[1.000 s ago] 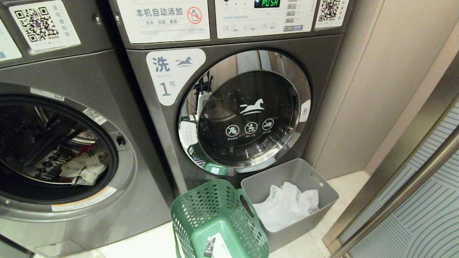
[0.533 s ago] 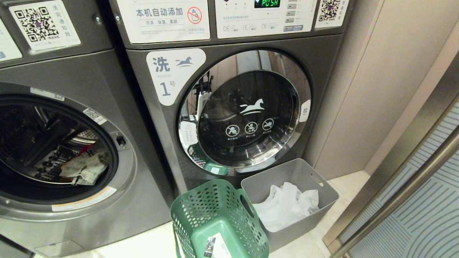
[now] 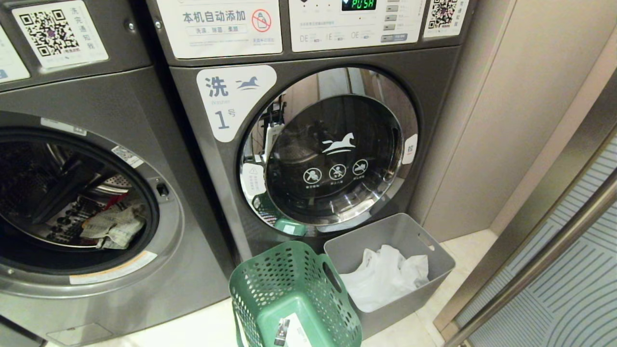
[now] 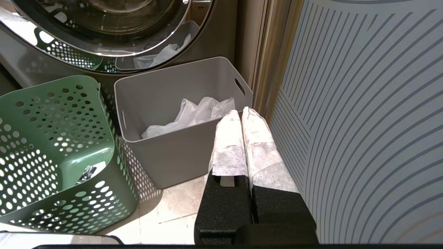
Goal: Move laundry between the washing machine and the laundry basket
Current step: Pick a cloth and place it into the basket
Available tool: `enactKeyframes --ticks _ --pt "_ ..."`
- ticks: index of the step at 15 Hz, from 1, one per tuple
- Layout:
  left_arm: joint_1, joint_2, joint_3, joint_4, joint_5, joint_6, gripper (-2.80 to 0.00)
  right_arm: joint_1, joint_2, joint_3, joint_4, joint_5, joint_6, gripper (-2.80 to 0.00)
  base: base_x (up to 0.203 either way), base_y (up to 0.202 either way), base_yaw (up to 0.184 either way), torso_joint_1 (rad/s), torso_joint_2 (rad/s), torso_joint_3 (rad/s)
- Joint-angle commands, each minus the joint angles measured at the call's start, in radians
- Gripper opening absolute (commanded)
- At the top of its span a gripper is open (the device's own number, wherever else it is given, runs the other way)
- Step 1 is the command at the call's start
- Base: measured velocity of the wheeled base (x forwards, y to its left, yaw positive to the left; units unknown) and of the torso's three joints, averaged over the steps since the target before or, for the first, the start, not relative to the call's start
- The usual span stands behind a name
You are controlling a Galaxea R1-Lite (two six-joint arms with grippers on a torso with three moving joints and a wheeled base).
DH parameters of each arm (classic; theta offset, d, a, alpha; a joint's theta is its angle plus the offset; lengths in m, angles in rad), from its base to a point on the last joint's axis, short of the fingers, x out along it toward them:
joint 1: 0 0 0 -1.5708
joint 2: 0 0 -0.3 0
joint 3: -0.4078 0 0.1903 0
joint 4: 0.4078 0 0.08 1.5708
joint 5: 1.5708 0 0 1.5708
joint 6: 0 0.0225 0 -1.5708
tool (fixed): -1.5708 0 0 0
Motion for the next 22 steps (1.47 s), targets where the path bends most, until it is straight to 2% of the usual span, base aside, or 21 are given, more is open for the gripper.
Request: enactKeyframes --ticks 1,4,8,12,16,19,22 --pt "0.014 0.017 0.023 0.002 -0.002 -0.008 -2.8 0.0 0.001 0.0 0.0 0.0 -0.001 -2.8 0.0 0.0 0.0 0.0 0.0 0.0" --pt "0.035 0.036 0.064 0.002 -0.038 -0.015 -2.8 0.0 0.001 0.0 0.0 0.0 -0.001 -2.8 0.0 0.0 0.0 0.0 0.0 0.0" --pt "0.117 0.124 0.05 0.004 -0.053 -0.032 -2.8 0.0 0.001 0.0 0.0 0.0 -0.001 -2.8 0.0 0.0 0.0 0.0 0.0 0.0" --pt "0.182 0.226 -0.045 0.005 -0.065 -0.031 -2.8 0.0 0.001 0.0 0.0 0.0 -0.001 -2.8 0.0 0.0 0.0 0.0 0.0 0.0" --pt "0.236 0.347 -0.222 0.005 -0.094 -0.029 -2.8 0.0 0.001 0.0 0.0 0.0 -0.001 -2.8 0.0 0.0 0.0 0.0 0.0 0.0" --pt "0.239 0.224 -0.223 0.01 -0.106 -0.026 -2.8 0.0 0.001 0.0 0.0 0.0 -0.001 -2.8 0.0 0.0 0.0 0.0 0.0 0.0" --pt "0.198 -0.036 -0.127 0.007 -0.2 -0.018 -2.8 0.0 0.001 0.0 0.0 0.0 -0.001 -2.8 0.0 0.0 0.0 0.0 0.0 0.0"
